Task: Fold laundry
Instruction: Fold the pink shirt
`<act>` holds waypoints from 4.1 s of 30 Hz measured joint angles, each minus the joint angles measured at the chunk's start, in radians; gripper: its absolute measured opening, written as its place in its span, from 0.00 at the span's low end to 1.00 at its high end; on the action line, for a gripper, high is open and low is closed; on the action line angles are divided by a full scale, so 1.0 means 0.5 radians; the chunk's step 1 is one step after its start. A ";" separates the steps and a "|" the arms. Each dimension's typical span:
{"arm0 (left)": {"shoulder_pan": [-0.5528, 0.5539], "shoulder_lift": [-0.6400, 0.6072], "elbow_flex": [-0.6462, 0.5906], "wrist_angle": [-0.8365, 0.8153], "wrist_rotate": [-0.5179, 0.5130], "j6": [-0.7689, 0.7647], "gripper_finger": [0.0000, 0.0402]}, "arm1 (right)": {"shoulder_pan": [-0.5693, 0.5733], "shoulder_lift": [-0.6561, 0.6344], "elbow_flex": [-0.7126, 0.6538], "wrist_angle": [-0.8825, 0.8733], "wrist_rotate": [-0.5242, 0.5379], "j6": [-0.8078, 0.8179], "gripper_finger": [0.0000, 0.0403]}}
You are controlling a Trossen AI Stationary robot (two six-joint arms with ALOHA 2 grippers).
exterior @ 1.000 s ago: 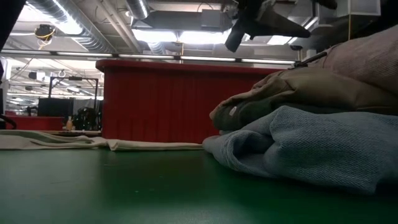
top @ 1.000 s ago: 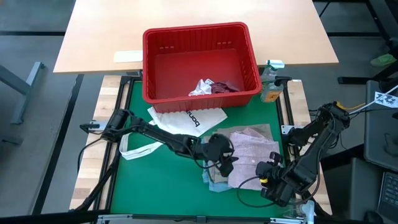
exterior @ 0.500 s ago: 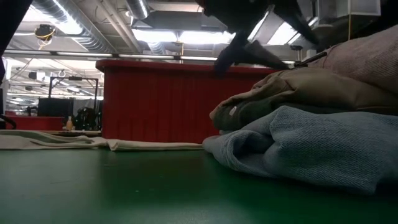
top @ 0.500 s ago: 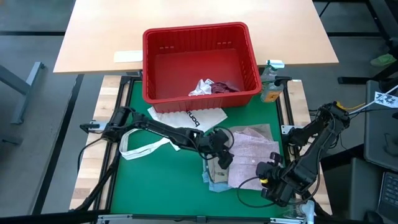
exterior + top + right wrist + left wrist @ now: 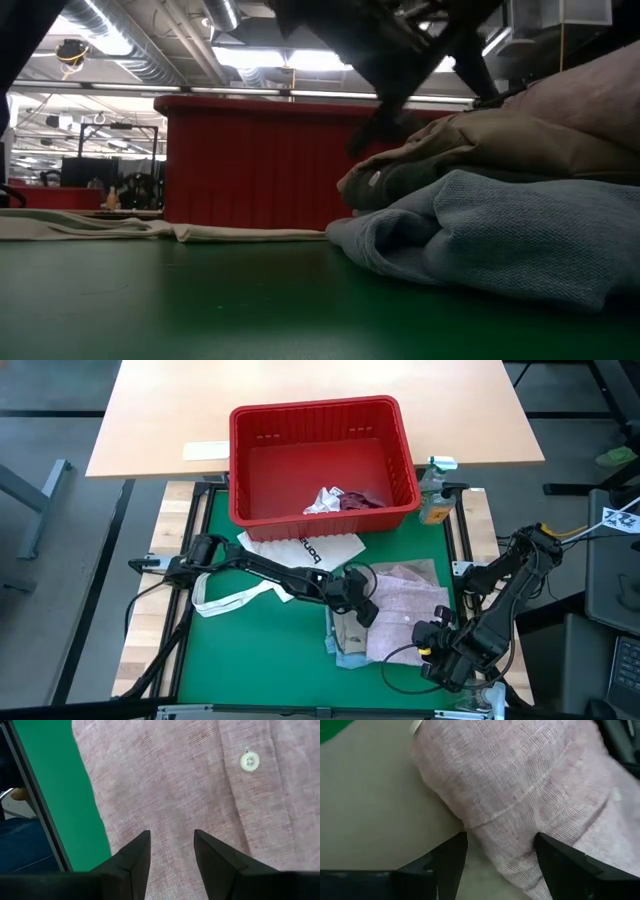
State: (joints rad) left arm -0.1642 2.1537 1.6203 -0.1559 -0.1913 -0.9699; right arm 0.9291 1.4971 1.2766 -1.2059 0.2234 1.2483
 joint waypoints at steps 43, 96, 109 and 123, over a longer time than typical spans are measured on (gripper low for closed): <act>0.105 -0.031 0.000 0.285 0.356 0.443 0.24 | 0.000 0.000 0.000 -0.362 0.129 0.129 0.38; 0.053 -0.262 0.003 -0.652 0.228 0.440 0.19 | -0.607 0.001 -0.027 -0.405 0.204 -0.419 0.38; 0.083 -0.436 0.001 -0.747 0.214 0.442 0.21 | -0.603 -0.010 0.066 -0.660 0.162 -0.420 0.38; 0.072 -0.301 0.001 -0.404 -0.176 0.624 0.21 | -0.674 -0.077 -0.177 -0.719 0.502 -0.379 0.38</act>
State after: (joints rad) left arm -0.1281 2.0034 1.6207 -0.3579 -0.2794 -0.6580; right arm 0.5920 1.4586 1.1880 -1.5656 0.4742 1.0589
